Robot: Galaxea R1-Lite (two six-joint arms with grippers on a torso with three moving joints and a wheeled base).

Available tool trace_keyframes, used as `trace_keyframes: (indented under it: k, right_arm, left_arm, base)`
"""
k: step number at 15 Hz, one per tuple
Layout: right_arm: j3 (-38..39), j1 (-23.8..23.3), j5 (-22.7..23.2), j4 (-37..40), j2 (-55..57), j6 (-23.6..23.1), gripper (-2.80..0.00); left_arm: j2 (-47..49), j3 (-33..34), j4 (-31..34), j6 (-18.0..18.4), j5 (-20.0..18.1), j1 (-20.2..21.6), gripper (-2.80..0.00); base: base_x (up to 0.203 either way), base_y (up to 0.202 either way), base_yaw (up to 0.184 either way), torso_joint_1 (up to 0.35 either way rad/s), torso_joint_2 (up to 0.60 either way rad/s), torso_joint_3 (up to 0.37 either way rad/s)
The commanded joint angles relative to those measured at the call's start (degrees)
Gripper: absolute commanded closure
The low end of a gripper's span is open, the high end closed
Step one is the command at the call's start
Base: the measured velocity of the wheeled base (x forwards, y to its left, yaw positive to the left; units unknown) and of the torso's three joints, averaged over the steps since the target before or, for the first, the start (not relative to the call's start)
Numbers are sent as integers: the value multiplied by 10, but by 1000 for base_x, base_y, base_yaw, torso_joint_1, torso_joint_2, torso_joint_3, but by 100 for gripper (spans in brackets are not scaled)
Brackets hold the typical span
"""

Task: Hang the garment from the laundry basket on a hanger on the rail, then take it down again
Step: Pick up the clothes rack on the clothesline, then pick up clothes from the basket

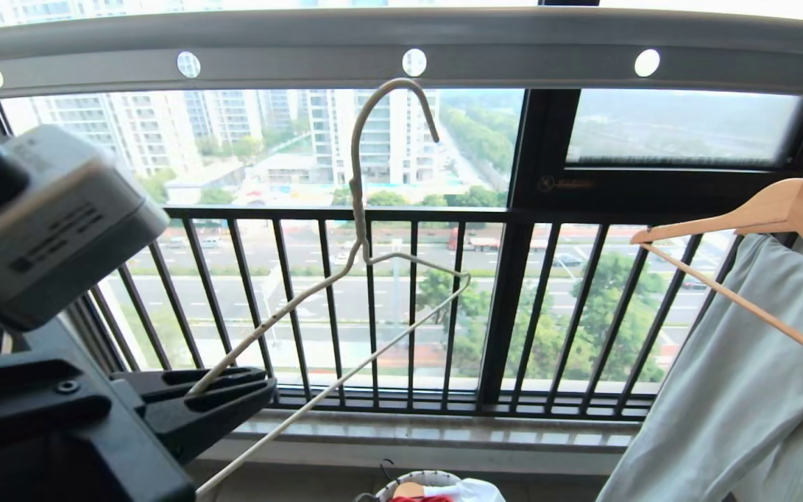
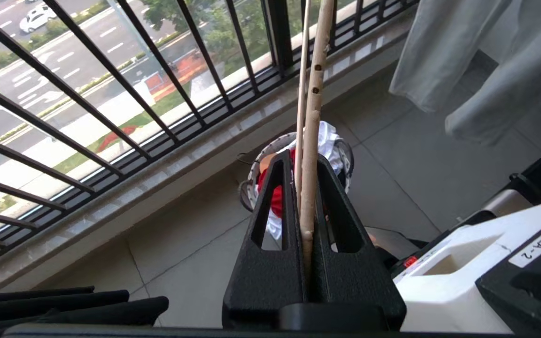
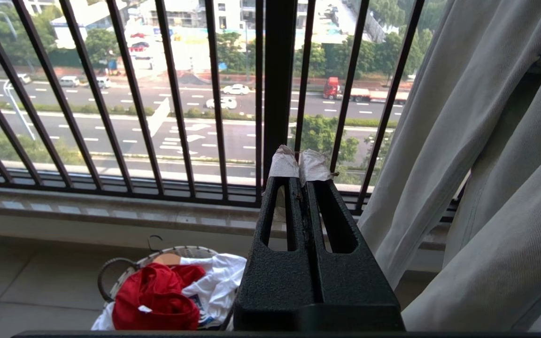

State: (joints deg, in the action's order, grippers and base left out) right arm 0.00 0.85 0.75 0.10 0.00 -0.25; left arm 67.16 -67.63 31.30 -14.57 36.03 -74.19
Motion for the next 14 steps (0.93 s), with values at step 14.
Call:
trace_keyframes:
  k: [14]
  right_arm:
    - [0,0,0,0,1,-1,0]
  left_arm:
    - [-115,100,6,65,-142,45,0]
  base:
    - [0,0,0,0,0,0]
